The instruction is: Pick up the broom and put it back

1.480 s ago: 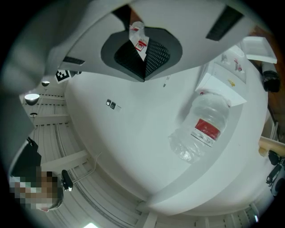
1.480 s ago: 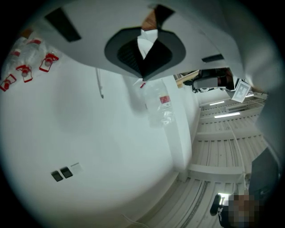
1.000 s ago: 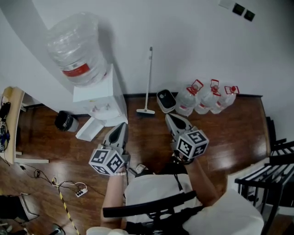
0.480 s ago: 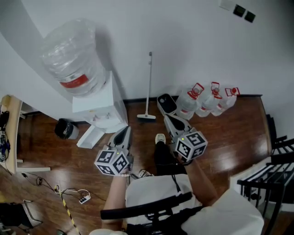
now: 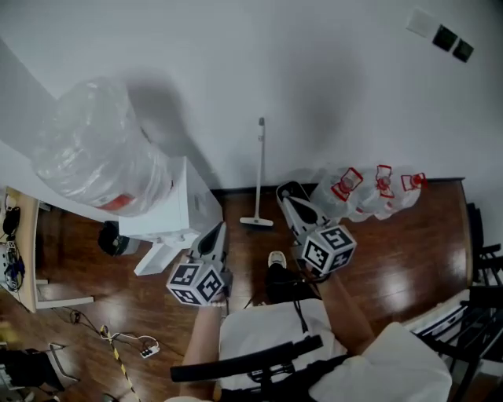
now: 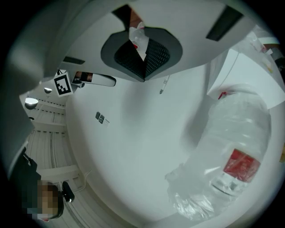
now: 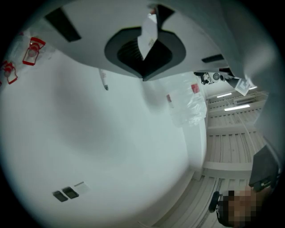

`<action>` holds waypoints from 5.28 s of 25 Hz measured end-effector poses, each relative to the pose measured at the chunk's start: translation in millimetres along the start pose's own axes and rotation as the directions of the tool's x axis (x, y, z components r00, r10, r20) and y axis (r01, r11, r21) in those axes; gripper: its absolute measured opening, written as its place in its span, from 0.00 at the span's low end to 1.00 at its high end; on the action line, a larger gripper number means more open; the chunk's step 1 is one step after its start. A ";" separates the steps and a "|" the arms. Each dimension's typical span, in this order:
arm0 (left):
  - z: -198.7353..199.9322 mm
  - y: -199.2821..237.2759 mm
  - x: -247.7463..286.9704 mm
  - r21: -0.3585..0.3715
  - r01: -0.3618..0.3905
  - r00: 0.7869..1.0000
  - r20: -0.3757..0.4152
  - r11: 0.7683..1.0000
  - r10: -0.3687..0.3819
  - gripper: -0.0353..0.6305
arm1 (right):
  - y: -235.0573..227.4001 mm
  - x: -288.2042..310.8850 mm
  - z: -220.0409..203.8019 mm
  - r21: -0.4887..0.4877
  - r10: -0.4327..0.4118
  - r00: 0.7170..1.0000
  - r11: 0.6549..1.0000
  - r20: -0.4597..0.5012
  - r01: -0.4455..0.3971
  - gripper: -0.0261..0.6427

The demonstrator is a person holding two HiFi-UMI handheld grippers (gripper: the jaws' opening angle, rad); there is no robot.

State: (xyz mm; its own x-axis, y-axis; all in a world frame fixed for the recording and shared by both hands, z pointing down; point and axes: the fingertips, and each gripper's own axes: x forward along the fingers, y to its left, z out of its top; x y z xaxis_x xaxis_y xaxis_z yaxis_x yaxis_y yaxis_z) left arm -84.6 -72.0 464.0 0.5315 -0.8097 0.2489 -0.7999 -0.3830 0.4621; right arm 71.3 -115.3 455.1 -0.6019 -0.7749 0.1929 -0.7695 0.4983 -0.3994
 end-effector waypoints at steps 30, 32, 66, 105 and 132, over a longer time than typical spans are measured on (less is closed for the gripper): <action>-101.6 147.5 196.5 -0.122 -0.131 0.960 -0.263 0.984 0.095 0.05 | -249.7 272.4 -231.4 -0.012 -0.242 0.882 0.966 -0.405 0.260 0.46; -117.3 153.8 197.2 -0.132 -0.136 0.955 -0.282 0.982 0.094 0.05 | -263.9 284.8 -252.7 -0.008 -0.258 0.867 0.959 -0.427 0.282 0.46; -158.2 172.5 177.6 -0.178 -0.207 0.936 -0.321 0.962 0.142 0.05 | -249.3 309.0 -282.5 -0.164 -0.255 0.884 0.965 -0.393 0.205 0.20; -11.5 -3.9 -39.0 0.079 -0.017 0.999 -0.034 0.997 0.020 0.05 | 28.1 -15.3 8.0 -0.312 -0.275 0.961 0.916 -0.038 0.250 0.20; -30.6 -63.8 -57.8 0.057 -0.064 0.998 -0.008 0.996 0.064 0.05 | 30.3 -99.7 -7.6 -0.297 -0.220 0.974 0.936 -0.063 0.192 0.20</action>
State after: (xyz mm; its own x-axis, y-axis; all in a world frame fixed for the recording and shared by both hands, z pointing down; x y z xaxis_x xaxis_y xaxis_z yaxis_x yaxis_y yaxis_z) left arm -55.8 12.9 446.2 0.4813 -0.8290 0.2848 -0.8467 -0.3556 0.3958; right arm 106.4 -20.0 430.6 -0.4303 -0.8395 0.3317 -0.8987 0.4327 -0.0708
